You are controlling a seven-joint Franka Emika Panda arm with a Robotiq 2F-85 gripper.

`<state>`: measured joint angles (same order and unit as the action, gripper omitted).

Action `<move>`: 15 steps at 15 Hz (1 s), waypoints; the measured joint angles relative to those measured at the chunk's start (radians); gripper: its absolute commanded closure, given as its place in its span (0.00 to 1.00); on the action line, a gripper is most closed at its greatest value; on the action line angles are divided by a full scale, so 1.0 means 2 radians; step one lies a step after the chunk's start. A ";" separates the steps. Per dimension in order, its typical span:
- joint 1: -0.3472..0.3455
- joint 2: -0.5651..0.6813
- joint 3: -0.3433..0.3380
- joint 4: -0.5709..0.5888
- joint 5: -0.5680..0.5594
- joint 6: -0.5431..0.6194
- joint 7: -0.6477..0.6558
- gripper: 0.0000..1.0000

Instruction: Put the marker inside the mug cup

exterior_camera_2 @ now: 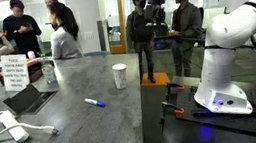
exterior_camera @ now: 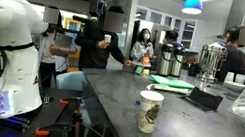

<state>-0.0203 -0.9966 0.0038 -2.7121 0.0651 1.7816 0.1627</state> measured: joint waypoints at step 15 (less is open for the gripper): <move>0.023 0.070 0.036 0.011 0.010 0.076 -0.003 0.00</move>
<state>0.0255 -0.8570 0.0750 -2.6902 0.0842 1.9340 0.1572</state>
